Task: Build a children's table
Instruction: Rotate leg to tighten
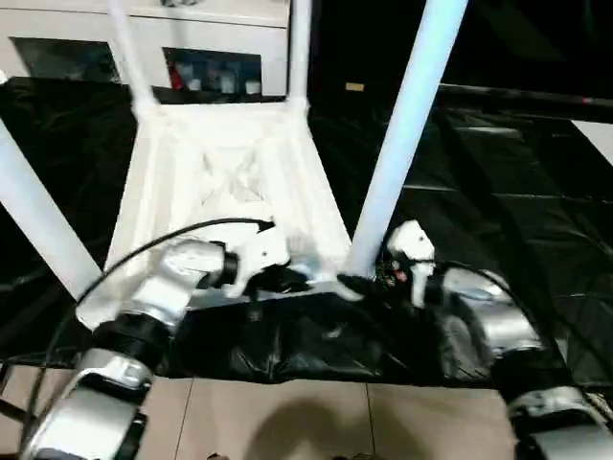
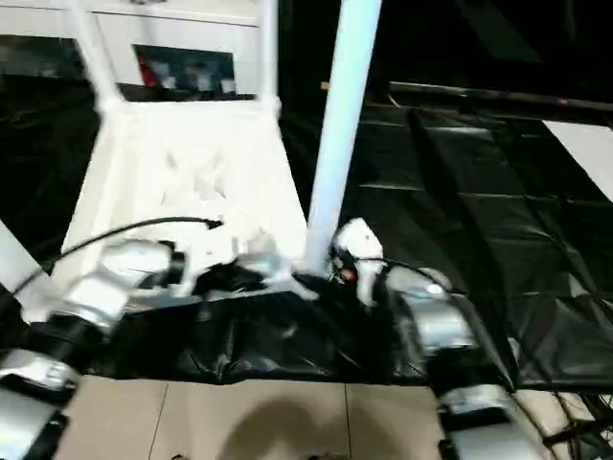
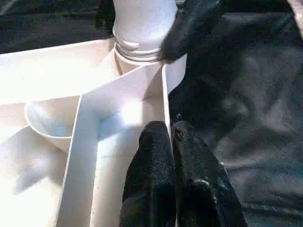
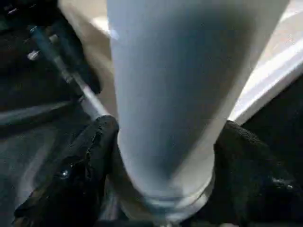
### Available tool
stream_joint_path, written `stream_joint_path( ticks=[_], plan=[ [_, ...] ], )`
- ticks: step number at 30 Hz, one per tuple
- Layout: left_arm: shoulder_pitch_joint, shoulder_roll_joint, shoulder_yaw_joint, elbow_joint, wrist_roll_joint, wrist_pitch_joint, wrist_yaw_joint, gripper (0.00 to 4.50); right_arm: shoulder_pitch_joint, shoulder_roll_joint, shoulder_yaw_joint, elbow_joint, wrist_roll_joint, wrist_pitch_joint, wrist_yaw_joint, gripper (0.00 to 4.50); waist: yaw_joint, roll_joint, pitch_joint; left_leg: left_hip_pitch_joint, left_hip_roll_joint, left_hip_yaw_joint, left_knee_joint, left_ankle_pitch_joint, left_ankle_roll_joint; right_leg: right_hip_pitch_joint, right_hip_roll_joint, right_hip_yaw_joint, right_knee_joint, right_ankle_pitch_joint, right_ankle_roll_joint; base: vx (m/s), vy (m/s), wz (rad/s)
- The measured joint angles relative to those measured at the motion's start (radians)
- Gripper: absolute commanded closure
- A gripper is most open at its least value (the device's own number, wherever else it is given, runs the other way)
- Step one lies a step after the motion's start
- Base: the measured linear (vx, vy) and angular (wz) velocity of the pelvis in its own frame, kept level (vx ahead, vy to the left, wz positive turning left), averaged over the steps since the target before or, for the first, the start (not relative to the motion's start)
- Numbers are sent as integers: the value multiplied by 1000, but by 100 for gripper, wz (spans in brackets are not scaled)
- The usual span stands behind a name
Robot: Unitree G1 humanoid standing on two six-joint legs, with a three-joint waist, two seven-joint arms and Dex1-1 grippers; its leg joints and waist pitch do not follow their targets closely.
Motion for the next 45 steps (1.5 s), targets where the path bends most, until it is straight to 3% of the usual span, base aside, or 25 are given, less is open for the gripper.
stream_joint_path(
  ticks=[10,22,30,35,39,44,45],
  plan=[
    [2,46,-10,0,-33,-13,-93,450,-25,-25,24,22,28,16,149,169,15,0,0,0,1,1,1,0,0,0,0,0,1,0,0,0,0,0],
    [2,53,-18,1,-39,-20,-107,450,-12,-26,28,7,30,8,162,181,20,0,0,0,1,1,1,0,0,0,0,0,2,0,0,0,0,0],
    [2,-8,-9,-19,15,53,62,450,45,71,-39,-10,25,-5,-113,182,11,-1,0,4,1,1,2,2,-4,1,0,1,4,-1,2,0,0,0],
    [11,-118,-8,-52,69,152,245,450,100,195,-126,-47,4,3,-435,182,-1,-3,0,4,1,1,3,3,-5,2,0,1,3,-1,3,0,0,0],
    [20,-161,-16,-66,104,161,319,450,99,242,-130,-51,-39,-4,-602,182,-12,-2,-1,4,1,0,2,3,-5,3,0,1,3,-1,3,0,0,0],
    [23,-160,-17,-77,118,154,326,450,99,254,-126,-48,-59,-32,-641,182,-18,0,0,4,0,-1,1,3,-5,2,1,1,3,-1,3,0,0,0],
    [23,-159,-18,-77,118,152,327,450,99,252,-126,-47,-59,-35,-641,126,-18,0,0,3,0,-1,1,3,-5,1,0,1,3,-1,3,0,0,0]
  ],
)
